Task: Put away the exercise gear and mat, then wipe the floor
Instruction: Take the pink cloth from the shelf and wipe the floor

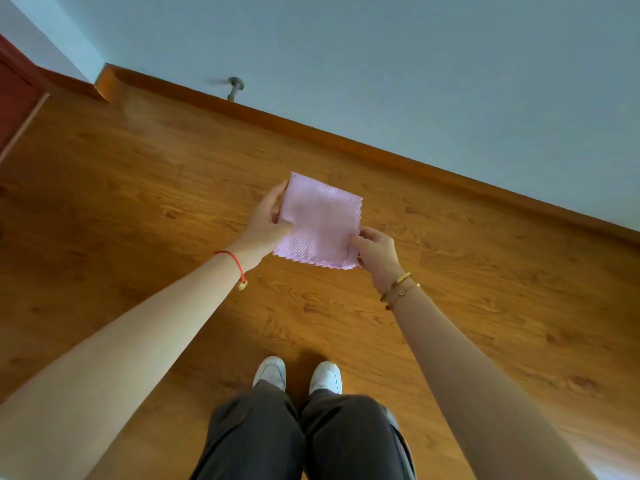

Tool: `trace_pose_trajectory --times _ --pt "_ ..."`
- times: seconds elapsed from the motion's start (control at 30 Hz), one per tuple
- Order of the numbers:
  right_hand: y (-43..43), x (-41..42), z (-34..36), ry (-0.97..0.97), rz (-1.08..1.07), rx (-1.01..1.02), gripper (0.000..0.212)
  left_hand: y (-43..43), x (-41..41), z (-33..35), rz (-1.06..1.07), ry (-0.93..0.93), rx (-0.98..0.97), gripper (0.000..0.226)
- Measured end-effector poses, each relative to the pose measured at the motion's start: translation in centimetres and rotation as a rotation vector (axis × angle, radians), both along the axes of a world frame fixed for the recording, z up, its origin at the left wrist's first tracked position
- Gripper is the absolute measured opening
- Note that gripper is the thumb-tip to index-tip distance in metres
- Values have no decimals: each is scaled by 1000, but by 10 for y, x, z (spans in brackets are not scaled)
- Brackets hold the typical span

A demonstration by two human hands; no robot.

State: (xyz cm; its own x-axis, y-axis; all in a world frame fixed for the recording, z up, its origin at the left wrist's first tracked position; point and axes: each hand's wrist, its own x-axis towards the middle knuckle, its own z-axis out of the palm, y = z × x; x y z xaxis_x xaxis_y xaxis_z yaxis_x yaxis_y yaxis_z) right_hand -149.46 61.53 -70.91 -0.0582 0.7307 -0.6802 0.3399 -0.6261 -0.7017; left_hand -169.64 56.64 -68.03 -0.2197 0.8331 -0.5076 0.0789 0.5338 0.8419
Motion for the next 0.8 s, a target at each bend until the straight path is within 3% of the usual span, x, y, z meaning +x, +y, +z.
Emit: trace_pose_trajectory --times 0.3,0.4,0.5,0.6,0.7,0.8 --pt "61 2 -244 -59 142 104 32 60 -8 -255 -113 98 88 95" --pt "67 5 -299 -227 300 102 30 70 -13 -325 -193 184 35 98" --pt "69 12 -349 -430 437 238 47 69 -22 -385 -320 375 -16 98" --pt "75 11 -382 -548 628 521 56 66 -35 -427 -446 597 -29 95" --pt "84 -6 -405 -635 970 676 61 67 -48 -448 -549 782 -57 89" --pt "88 -31 -423 -673 1182 714 64 73 -55 -447 -561 704 -69 67"
